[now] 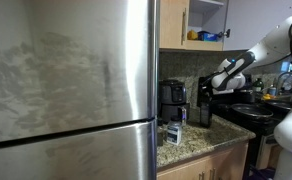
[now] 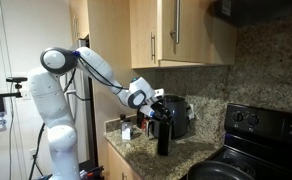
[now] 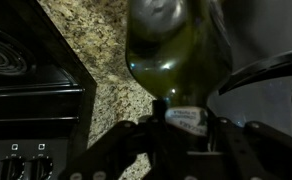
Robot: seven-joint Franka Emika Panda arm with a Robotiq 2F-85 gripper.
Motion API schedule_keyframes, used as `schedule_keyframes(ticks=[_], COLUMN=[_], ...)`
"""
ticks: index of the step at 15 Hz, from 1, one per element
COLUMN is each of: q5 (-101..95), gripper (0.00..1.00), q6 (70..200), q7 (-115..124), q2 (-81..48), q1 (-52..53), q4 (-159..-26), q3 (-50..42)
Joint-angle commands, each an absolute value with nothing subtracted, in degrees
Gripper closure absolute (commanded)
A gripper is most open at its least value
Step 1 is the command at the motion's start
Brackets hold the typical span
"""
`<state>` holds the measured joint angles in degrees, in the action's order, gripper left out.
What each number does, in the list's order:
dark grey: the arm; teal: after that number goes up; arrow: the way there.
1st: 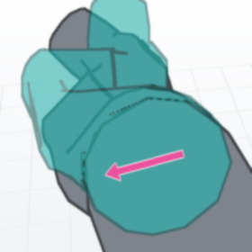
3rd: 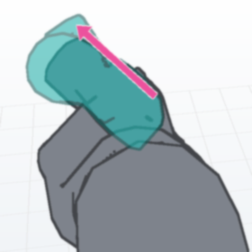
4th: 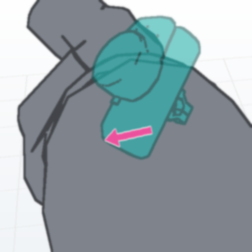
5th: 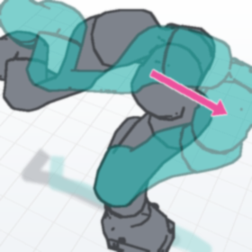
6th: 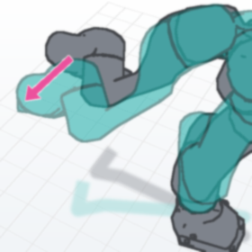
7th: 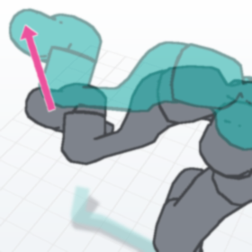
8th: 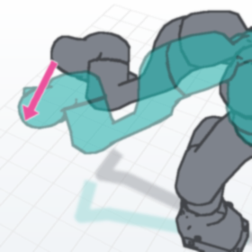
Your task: Move the bottle that is near the stove to the left of the air fryer
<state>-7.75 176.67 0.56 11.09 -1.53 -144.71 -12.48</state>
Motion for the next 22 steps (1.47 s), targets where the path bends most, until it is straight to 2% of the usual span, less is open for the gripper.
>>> schedule_keyframes(ticks=[1, 12, 18, 22], q5=[-6.1, -3.5, 6.7, 13.8], gripper=[0.89, 0.89, 0.89, 0.89], q6=[170.5, 166.2, 169.8, 163.8], q7=[-2.5, -11.5, -24.4, -33.2], q2=[14.3, 24.3, 25.4, 24.6], q1=[1.1, 2.9, 21.4, 36.6], q4=[-150.5, -159.6, -160.5, -160.1], q3=[-14.6, -14.3, -25.4, -36.4])
